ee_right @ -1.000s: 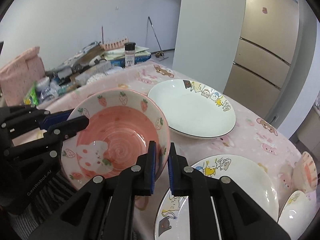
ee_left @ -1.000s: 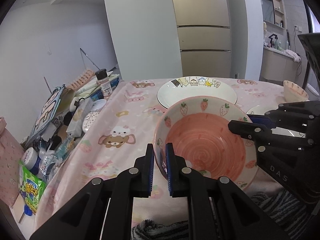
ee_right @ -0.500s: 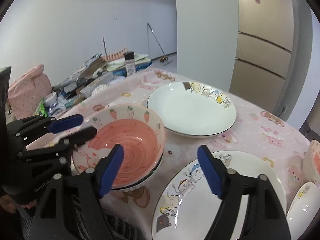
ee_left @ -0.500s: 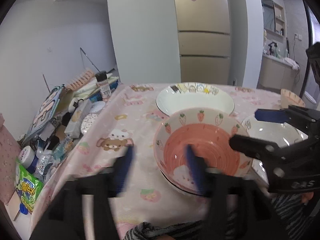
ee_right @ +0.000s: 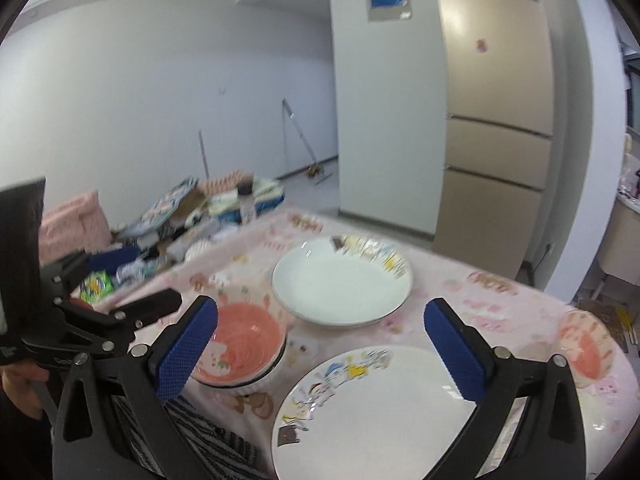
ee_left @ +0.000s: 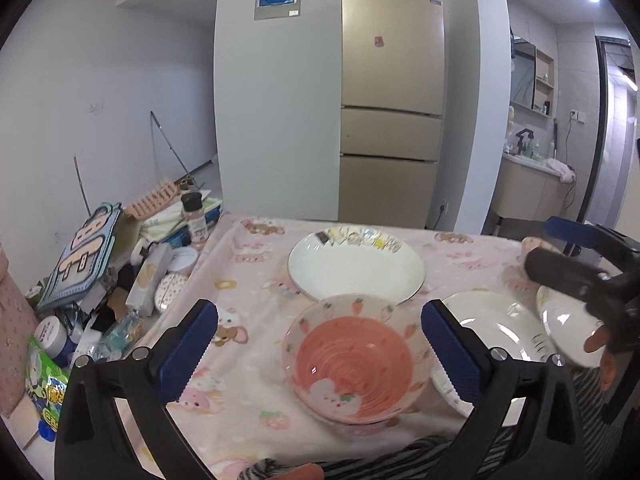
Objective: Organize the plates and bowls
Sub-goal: 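Move the right gripper to the second pink strawberry bowl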
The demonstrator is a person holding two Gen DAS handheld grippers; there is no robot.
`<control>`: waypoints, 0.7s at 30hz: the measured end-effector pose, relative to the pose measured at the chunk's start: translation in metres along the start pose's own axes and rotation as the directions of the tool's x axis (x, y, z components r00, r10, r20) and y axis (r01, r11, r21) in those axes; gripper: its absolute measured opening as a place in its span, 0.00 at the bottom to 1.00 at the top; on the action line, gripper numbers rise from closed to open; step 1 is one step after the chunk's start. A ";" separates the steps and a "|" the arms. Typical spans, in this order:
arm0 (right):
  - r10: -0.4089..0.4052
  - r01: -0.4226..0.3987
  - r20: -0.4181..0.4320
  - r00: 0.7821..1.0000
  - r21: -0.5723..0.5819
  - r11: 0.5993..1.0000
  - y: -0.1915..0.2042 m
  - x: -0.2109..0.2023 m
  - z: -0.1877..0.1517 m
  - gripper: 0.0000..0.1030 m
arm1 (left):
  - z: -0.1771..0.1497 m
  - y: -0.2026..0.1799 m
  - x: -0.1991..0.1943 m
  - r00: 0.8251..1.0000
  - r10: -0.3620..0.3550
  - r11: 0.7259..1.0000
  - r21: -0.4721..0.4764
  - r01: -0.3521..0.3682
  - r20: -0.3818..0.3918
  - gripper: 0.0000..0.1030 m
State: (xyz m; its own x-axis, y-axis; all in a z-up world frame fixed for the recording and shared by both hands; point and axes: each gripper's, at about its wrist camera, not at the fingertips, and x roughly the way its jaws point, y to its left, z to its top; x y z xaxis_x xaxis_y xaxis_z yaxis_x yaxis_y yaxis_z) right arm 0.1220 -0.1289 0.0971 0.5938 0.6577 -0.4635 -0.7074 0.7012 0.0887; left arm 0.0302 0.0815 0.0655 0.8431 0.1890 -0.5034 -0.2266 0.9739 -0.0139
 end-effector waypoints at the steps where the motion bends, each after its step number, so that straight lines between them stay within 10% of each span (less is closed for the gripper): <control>1: -0.007 0.008 0.012 1.000 -0.004 1.000 -0.001 -0.008 0.004 1.00 | 0.005 -0.004 -0.003 1.000 -0.003 1.000 0.003 0.003 0.008 1.00; 11: -0.111 0.119 0.133 0.985 -0.050 0.992 -0.013 -0.094 0.040 1.00 | 0.074 -0.077 -0.038 0.985 -0.137 0.987 0.103 0.126 0.109 1.00; 21: -0.276 0.268 0.262 0.925 0.066 0.961 -0.057 -0.174 0.075 1.00 | 0.127 -0.141 -0.078 0.921 -0.343 0.937 0.141 0.320 0.185 1.00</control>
State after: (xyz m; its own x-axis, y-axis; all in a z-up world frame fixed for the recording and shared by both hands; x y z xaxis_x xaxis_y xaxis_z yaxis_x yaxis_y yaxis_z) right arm 0.0871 -0.2629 0.2386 0.8447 0.4871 -0.2220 -0.4957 0.8683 0.0190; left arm 0.0583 -0.0545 0.2163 0.9445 -0.1366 -0.2988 0.1266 0.9906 -0.0526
